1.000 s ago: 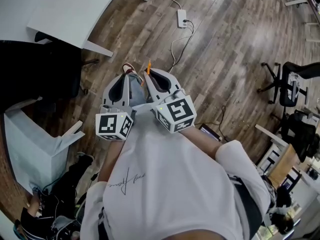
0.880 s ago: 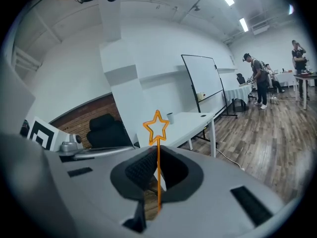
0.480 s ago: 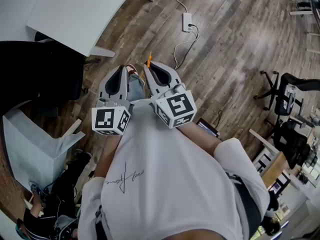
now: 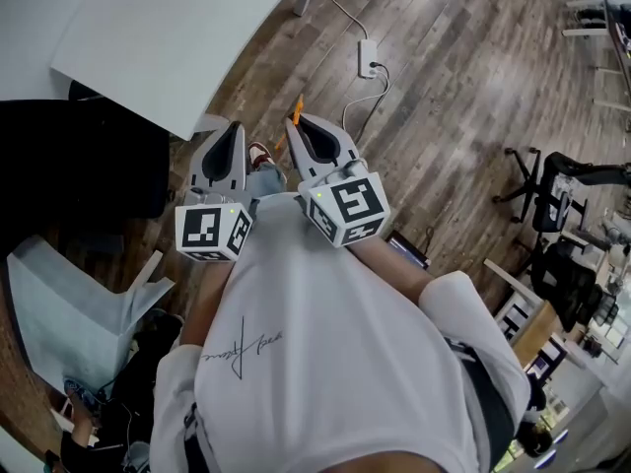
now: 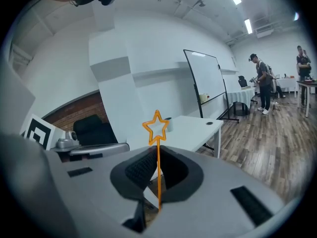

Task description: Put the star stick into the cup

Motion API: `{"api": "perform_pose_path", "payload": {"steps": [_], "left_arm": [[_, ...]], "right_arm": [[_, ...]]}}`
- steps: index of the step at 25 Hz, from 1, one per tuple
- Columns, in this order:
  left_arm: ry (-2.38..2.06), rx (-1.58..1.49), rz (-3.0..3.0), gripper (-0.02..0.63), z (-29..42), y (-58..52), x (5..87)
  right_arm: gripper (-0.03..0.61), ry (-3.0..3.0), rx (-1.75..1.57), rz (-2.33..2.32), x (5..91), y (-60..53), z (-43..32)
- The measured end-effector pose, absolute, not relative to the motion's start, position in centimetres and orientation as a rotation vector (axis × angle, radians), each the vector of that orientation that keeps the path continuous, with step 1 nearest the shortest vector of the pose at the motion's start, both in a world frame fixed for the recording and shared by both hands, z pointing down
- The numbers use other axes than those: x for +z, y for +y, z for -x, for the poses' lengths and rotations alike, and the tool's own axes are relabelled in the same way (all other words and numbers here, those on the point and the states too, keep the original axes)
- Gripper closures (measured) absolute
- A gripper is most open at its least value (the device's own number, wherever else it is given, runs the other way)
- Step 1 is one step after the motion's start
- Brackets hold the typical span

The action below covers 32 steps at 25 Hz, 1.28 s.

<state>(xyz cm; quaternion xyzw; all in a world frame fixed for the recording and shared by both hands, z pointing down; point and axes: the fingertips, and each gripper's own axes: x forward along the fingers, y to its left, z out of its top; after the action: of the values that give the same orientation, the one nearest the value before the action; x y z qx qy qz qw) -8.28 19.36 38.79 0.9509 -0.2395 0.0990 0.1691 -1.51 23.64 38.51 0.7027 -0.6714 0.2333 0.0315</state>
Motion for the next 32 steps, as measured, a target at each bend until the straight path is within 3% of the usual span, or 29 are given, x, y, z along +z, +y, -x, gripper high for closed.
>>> {"api": "perform_pose_path", "payload": {"steps": [32], "left_arm": [[-0.808, 0.241, -2.691, 0.604, 10.2, 6.8, 37.1]], "right_arm": [[0.563, -2.199, 0.499, -2.062, 34.5, 9.0, -2.9]]}}
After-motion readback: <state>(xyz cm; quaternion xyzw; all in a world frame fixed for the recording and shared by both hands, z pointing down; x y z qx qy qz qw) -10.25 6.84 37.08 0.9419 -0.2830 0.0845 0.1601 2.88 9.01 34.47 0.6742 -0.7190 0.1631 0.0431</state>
